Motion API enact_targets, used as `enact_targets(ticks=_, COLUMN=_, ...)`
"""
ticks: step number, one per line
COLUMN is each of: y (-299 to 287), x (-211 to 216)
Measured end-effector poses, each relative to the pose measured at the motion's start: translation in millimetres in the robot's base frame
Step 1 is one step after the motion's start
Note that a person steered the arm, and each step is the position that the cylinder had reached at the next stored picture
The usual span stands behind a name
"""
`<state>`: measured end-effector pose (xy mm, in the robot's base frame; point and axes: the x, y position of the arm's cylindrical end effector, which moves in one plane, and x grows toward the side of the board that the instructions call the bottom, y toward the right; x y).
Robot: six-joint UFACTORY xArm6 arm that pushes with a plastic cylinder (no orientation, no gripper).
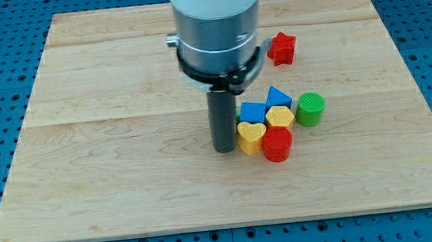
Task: Push the red star along with group of blocks towards bottom right
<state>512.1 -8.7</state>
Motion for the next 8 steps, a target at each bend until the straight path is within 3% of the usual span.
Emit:
enact_targets(ticks=2, y=-92, x=6)
enact_targets(ticks=3, y=-162, x=-58)
enact_targets(ticks=4, y=-141, x=-158)
enact_targets(ticks=6, y=38, x=-206)
enact_targets(ticks=7, y=108, x=-263)
enact_targets(ticks=8, y=181, x=-224)
